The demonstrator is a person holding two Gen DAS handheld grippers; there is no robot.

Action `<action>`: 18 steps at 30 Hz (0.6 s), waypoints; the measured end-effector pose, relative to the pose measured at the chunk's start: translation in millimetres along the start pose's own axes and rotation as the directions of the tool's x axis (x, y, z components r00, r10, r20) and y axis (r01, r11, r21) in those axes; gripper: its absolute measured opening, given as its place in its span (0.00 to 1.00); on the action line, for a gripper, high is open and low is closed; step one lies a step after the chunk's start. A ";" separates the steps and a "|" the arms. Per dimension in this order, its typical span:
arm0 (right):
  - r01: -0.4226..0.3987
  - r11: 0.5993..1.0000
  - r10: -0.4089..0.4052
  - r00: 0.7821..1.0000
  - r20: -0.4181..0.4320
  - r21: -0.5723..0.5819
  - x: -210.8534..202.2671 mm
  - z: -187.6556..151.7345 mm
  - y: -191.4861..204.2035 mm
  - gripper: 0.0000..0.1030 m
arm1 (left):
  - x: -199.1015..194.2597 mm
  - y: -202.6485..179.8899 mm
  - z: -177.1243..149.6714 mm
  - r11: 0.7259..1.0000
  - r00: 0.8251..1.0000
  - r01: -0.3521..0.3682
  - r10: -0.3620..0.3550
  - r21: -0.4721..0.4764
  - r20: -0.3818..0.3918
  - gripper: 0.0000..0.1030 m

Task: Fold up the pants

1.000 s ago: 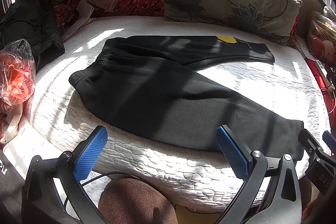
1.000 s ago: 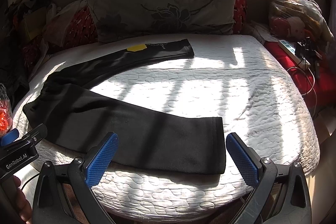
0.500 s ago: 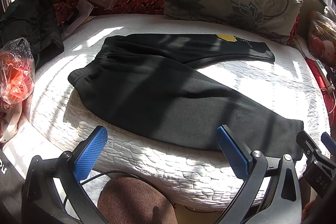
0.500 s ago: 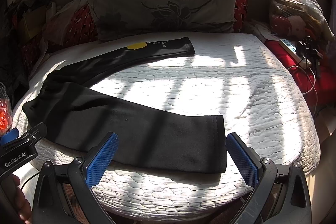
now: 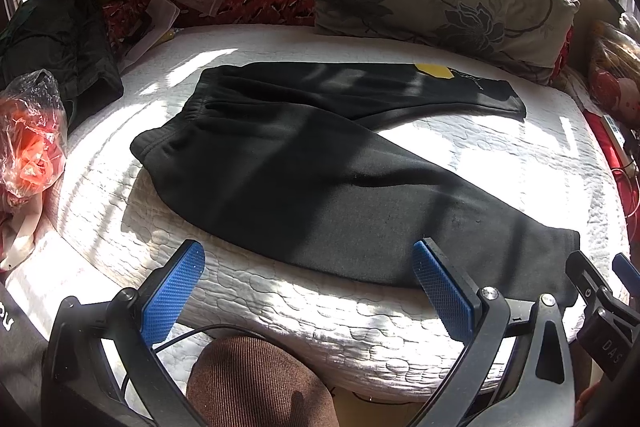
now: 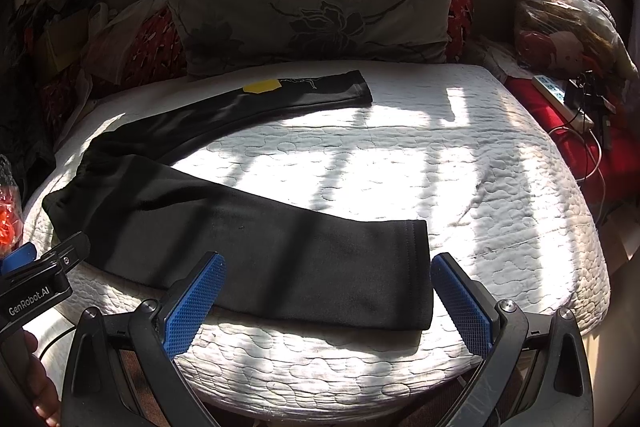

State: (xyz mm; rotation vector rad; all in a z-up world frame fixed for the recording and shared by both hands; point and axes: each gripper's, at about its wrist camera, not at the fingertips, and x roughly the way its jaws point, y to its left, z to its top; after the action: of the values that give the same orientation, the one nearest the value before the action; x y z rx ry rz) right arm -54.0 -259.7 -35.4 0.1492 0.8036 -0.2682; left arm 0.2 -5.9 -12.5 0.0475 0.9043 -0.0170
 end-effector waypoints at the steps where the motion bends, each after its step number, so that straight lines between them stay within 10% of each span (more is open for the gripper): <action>1: 0.000 1.000 0.000 1.000 -0.001 0.000 0.1 0.0 0.2 1.00 | 0.4 0.4 0.1 1.000 1.000 0.000 0.000 -0.003 0.000 1.00; 18: 0.000 1.000 0.000 1.000 0.008 -0.007 -3.9 1.4 0.1 1.00 | 3.3 0.5 2.1 1.000 1.000 -0.018 0.018 0.000 -0.014 1.00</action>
State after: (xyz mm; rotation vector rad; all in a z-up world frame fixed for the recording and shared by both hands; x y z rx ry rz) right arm -55.6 -259.2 -31.7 0.1416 0.7961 -0.2656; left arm 3.8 -5.5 -13.8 0.0557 0.9175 0.0000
